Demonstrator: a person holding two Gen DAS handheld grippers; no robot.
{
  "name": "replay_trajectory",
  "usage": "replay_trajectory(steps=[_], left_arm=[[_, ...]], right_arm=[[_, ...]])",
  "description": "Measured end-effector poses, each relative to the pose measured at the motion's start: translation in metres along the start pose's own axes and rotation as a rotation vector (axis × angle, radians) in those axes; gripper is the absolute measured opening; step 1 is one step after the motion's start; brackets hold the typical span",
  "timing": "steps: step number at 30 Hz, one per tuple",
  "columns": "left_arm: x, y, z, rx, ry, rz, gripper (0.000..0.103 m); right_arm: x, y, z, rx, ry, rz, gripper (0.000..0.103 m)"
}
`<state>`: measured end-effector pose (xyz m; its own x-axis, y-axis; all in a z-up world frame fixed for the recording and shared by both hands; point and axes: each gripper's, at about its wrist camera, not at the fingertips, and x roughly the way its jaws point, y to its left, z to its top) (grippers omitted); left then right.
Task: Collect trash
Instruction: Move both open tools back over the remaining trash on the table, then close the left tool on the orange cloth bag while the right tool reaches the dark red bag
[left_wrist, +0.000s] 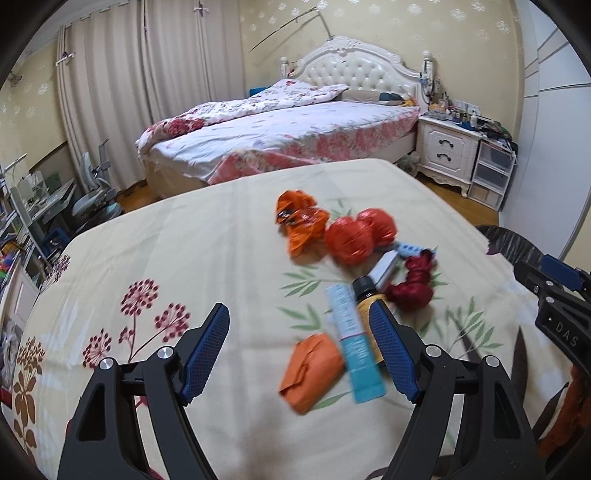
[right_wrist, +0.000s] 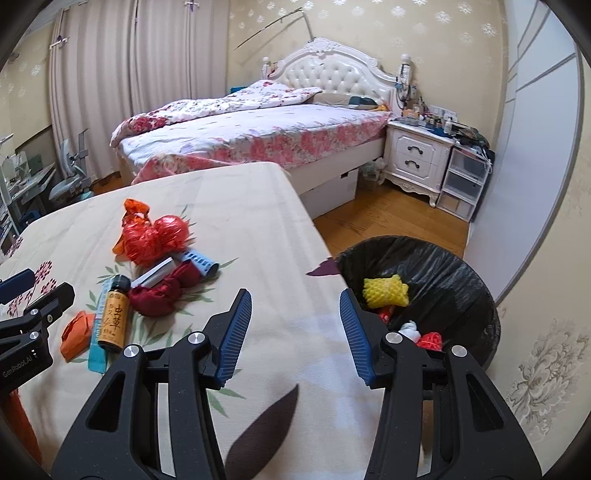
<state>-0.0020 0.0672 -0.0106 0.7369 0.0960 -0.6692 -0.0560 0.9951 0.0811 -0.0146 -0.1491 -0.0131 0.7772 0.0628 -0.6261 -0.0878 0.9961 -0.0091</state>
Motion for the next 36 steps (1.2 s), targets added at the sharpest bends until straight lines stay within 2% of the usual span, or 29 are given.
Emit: replay_trajectory(steps=[9, 20, 24, 26, 30, 36], left_arm=[[0.003, 0.016, -0.021, -0.013, 0.048, 0.008, 0.076], [0.006, 0.008, -0.029, 0.034, 0.086, -0.033, 0.073], [0.014, 0.009, -0.030, 0.035, 0.119, -0.049, 0.055], [0.016, 0.013, -0.029, 0.014, 0.127, -0.080, 0.050], [0.019, 0.021, -0.026, -0.002, 0.128, -0.084, 0.035], [0.026, 0.033, -0.020, -0.021, 0.125, -0.049, 0.029]], right_arm=[[0.000, 0.014, -0.004, -0.024, 0.014, 0.017, 0.049], [0.002, 0.013, -0.006, -0.026, 0.033, 0.027, 0.049], [0.003, 0.018, -0.006, -0.035, 0.034, 0.034, 0.049], [0.004, 0.021, -0.006, -0.039, 0.035, 0.037, 0.049], [0.007, 0.026, -0.004, -0.045, 0.038, 0.043, 0.049], [0.009, 0.034, 0.002, -0.058, 0.033, 0.060, 0.049]])
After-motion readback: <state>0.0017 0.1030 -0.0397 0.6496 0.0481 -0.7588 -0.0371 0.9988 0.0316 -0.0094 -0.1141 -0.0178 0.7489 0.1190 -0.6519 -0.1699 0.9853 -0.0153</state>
